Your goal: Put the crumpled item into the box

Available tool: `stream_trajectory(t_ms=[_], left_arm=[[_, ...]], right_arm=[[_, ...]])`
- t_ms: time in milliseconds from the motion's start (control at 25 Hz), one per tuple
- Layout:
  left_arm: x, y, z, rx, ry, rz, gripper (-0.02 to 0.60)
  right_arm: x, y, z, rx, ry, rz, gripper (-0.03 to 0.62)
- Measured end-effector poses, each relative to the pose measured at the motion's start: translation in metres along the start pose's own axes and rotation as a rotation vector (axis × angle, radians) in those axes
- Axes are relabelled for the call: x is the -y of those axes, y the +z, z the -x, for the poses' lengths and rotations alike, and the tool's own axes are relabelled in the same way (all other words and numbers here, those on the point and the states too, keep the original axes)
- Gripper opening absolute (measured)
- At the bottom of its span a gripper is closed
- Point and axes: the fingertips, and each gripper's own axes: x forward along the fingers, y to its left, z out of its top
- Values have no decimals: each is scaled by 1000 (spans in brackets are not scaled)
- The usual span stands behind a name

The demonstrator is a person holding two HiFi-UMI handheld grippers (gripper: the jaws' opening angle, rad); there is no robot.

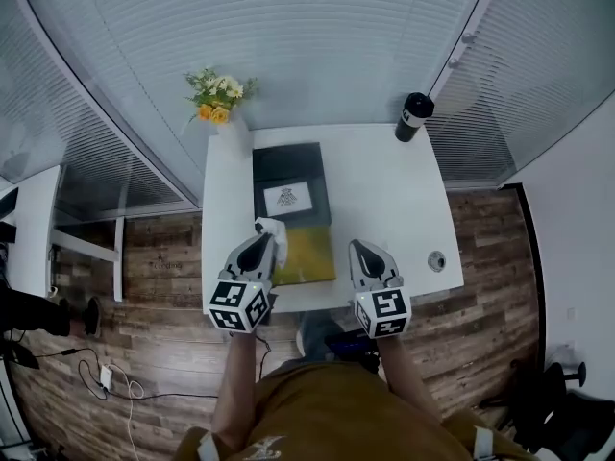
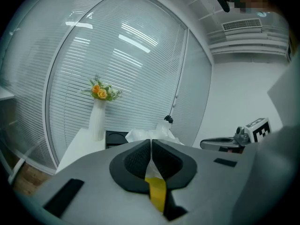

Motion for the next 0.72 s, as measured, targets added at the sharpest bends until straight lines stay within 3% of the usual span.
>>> stream_trajectory(t_ms=[720], left_arm=[[0,-16,0,-16,1,15,35]], right_arm=[[-7,-21,-2,-32,24,-16,12]])
